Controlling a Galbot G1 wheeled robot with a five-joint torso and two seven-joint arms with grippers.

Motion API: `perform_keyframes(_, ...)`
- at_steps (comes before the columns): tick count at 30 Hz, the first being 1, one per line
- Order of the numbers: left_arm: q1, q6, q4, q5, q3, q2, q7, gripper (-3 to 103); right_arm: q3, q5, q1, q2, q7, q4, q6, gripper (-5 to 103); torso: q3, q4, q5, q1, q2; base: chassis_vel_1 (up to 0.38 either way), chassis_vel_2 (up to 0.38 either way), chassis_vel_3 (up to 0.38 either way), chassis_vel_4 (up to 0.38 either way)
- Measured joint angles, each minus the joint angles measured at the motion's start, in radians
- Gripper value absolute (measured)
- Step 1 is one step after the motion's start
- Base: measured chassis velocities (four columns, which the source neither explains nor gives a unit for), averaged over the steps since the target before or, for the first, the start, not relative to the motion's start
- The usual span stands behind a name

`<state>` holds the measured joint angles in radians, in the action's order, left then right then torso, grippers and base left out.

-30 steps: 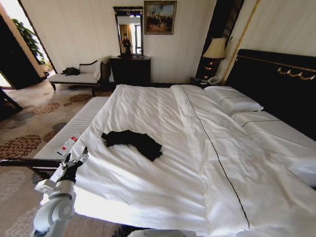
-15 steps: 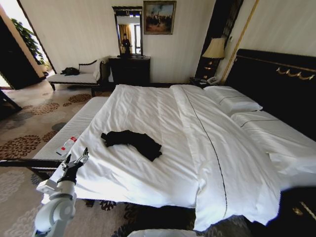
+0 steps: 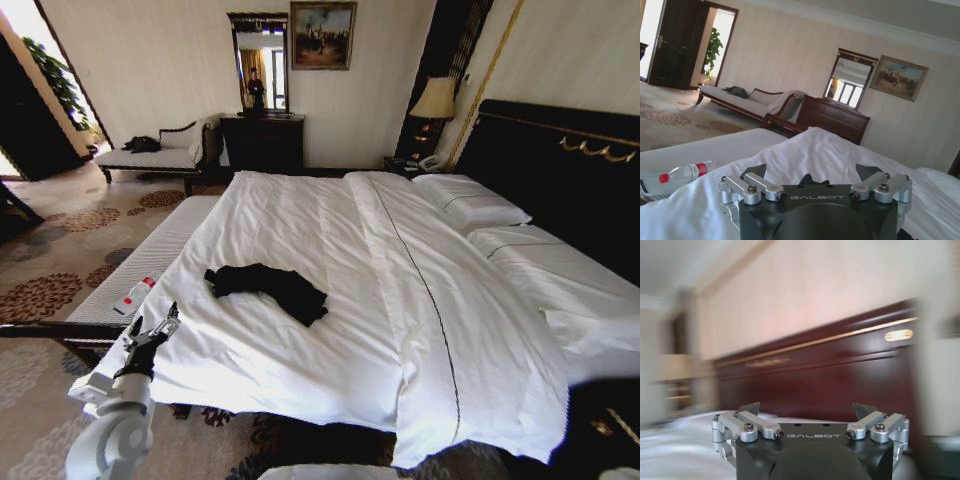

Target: Fold the clothes on the bed.

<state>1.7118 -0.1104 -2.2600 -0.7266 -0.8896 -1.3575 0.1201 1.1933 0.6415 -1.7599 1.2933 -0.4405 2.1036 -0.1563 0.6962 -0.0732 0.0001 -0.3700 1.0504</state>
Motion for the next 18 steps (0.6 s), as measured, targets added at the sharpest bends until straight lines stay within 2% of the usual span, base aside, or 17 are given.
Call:
perform_keyframes(4, 0.072, 0.011, -0.057, 0.005, 0.039, -0.027, -0.008, 100, -0.176, -0.041, 0.067, -0.030, 0.159, 0.027, 0.010, 100, 0.000, 0.0006, 0.0000, 0.000, 0.000, 0.000, 0.000, 0.000, 0.000)
perform_keyframes(5, 0.072, 0.011, -0.057, 0.005, 0.039, -0.027, -0.008, 100, -0.176, -0.041, 0.067, -0.030, 0.159, 0.027, 0.010, 100, 0.000, 0.0006, 0.0000, 0.000, 0.000, 0.000, 0.000, 0.000, 0.000)
perform_keyframes(8, 0.082, 0.003, -0.081, -0.013, 0.076, -0.020, -0.019, 100, -0.231, -0.051, 0.064, -0.032, 0.239, 0.060, 0.018, 100, 0.000, 0.0002, -0.0001, 0.000, 0.000, 0.000, 0.000, 0.000, 0.000)
perform_keyframes(11, 0.091, 0.008, -0.091, -0.016, 0.091, -0.015, -0.034, 100, -0.248, -0.048, 0.059, -0.038, 0.279, 0.081, 0.026, 100, 0.000, -0.0006, -0.0002, 0.000, 0.000, 0.000, 0.000, 0.000, 0.000)
perform_keyframes(14, 0.129, 0.062, -0.110, 0.003, 0.108, -0.023, -0.059, 100, -0.291, -0.028, 0.072, -0.080, 0.352, 0.110, 0.034, 100, 0.000, 0.0001, -0.0002, 0.000, 0.000, 0.000, 0.000, 0.000, 0.000)
perform_keyframes(18, 0.161, 0.088, -0.136, 0.019, 0.111, -0.041, -0.067, 100, -0.352, -0.001, 0.089, -0.134, 0.367, 0.137, 0.087, 100, 0.000, 0.0002, -0.0002, 0.000, 0.000, 0.000, 0.000, 0.000, 0.000)
